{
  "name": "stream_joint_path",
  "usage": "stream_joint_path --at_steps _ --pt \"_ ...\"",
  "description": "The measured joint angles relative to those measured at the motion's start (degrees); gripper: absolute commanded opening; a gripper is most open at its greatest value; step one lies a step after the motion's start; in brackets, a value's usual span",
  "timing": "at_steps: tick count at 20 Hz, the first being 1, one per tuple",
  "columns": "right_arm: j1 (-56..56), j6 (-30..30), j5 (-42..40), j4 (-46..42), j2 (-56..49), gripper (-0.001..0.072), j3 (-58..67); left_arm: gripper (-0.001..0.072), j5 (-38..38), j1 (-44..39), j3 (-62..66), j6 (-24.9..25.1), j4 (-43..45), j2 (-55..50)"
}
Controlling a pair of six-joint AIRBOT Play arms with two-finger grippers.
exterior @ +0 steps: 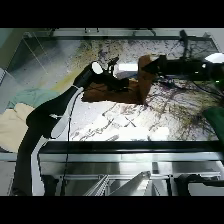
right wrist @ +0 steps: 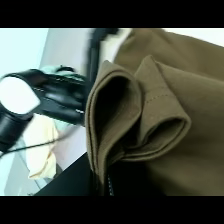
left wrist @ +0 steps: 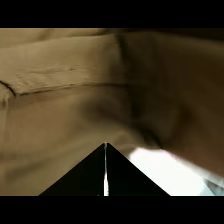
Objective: Fold the shirts.
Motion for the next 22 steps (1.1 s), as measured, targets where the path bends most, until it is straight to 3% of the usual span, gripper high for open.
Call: stream_joint_path --at_steps 5,10,15,21,22 --pt "8.15 0.13 -5.99 0.96 -0.13 0.0022 0.37 -0.0006 2.54 -1.09 -0.02 -2.60 -1.79 -3.32" --pt "10.75 0.24 -8.90 2.95 -0.13 0.0022 0.44 0.0017 2.08 0.92 -0.02 -0.76 -12.33 -3.91" --pt "11.98 0.42 -12.50 5.05 -0.81 0.0022 1.99 0.0015 -7.04 13.29 0.00 8.46 -31.47 2.80" --pt "19.02 0.83 -16.87 5.86 -12.50 0.0023 14.14 0.0016 -19.34 32.15 0.02 11.74 -37.97 14.16" --pt "20.41 1.57 -17.22 5.62 -15.58 0.0096 16.85 0.0016 -21.29 34.34 0.02 12.04 -38.29 15.58"
